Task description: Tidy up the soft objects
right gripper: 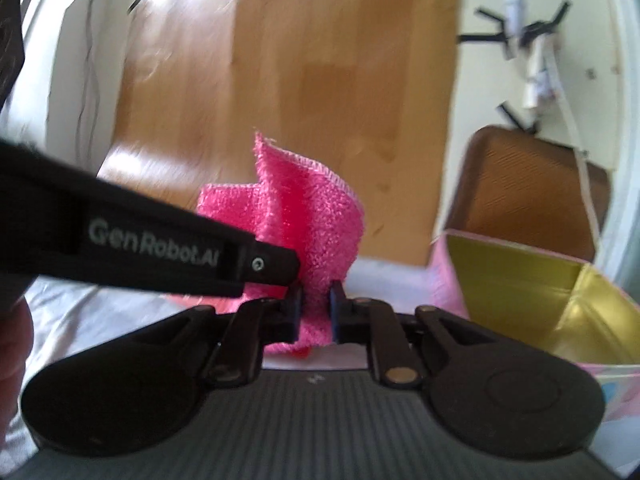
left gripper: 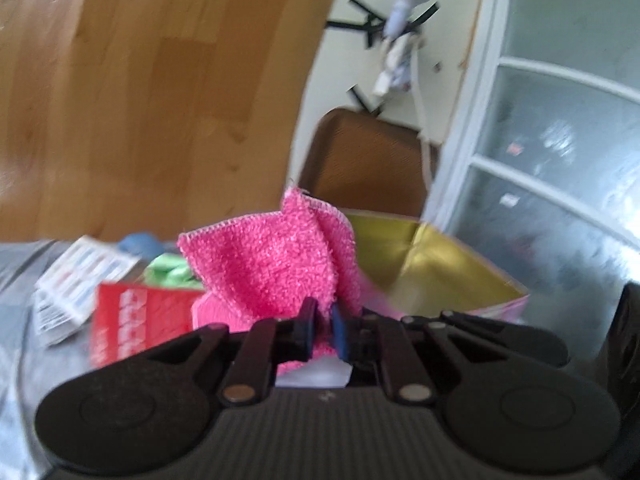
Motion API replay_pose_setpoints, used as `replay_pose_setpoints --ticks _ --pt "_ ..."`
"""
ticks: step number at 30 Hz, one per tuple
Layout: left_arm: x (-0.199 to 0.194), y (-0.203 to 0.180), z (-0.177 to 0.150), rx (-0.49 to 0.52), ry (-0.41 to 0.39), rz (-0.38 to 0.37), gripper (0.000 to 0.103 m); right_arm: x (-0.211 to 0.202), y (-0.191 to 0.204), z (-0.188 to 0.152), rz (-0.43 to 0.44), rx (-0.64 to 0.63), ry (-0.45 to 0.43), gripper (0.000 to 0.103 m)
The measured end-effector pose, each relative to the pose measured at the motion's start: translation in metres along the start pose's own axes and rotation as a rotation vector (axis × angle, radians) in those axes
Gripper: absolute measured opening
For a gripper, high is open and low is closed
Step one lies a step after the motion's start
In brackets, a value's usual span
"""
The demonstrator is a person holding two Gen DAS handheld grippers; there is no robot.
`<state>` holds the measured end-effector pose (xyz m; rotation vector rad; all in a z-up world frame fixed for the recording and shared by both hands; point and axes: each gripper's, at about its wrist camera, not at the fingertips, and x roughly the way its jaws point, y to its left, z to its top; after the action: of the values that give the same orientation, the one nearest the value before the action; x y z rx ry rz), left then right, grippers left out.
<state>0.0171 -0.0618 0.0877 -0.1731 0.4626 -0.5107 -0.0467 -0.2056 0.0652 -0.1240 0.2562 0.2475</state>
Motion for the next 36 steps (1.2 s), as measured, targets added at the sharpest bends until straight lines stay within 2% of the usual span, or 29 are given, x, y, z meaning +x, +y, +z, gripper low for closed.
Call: replay_pose_setpoints --ticks 4,8,11,14,17,19,20,21,23,26,28,30,32,34,36 --pt "0.033 -0.025 0.025 0.019 0.014 -0.078 0.01 -0.007 -0.032 0.009 -0.128 0.004 -0.085 0.017" --pt "0.067 -0.067 0.039 0.058 0.01 -0.16 0.01 -0.002 -0.07 0.009 -0.255 0.009 -0.107 0.017" --pt "0.098 -0.093 0.042 0.072 0.024 -0.227 0.012 0.003 -0.104 0.004 -0.328 0.032 -0.09 0.017" --pt "0.126 -0.111 0.036 0.072 0.057 -0.242 0.013 0.01 -0.134 -0.009 -0.395 0.036 -0.051 0.017" --pt "0.149 -0.129 0.025 0.113 0.085 -0.197 0.024 0.022 -0.16 -0.021 -0.446 0.048 0.001 0.017" --pt "0.153 -0.136 0.019 0.132 0.103 -0.138 0.052 0.028 -0.171 -0.03 -0.469 0.054 0.038 0.024" --pt "0.152 -0.138 0.017 0.135 0.096 -0.116 0.053 0.027 -0.176 -0.034 -0.457 0.07 0.047 0.039" --pt "0.149 -0.138 0.015 0.142 0.084 -0.114 0.053 0.026 -0.18 -0.037 -0.47 0.093 0.051 0.063" --pt "0.138 -0.136 0.014 0.159 0.078 -0.102 0.053 0.019 -0.183 -0.037 -0.477 0.138 0.02 0.077" --pt "0.107 -0.122 0.014 0.152 0.028 -0.079 0.054 0.007 -0.177 -0.033 -0.436 0.188 -0.013 0.076" --pt "0.081 -0.105 0.013 0.123 -0.011 -0.068 0.056 -0.006 -0.167 -0.028 -0.359 0.233 -0.086 0.076" --pt "0.054 -0.081 0.009 0.089 -0.043 -0.038 0.057 -0.016 -0.152 -0.023 -0.243 0.268 -0.127 0.076" --pt "0.027 -0.048 0.002 0.034 -0.054 0.015 0.057 -0.011 -0.137 -0.017 -0.072 0.314 -0.095 0.076" --pt "0.007 -0.012 -0.007 -0.023 -0.045 0.095 0.057 0.007 -0.117 -0.015 0.082 0.351 -0.019 0.076" --pt "-0.008 0.025 -0.014 -0.073 -0.029 0.189 0.057 0.027 -0.092 -0.015 0.18 0.344 0.054 0.076"
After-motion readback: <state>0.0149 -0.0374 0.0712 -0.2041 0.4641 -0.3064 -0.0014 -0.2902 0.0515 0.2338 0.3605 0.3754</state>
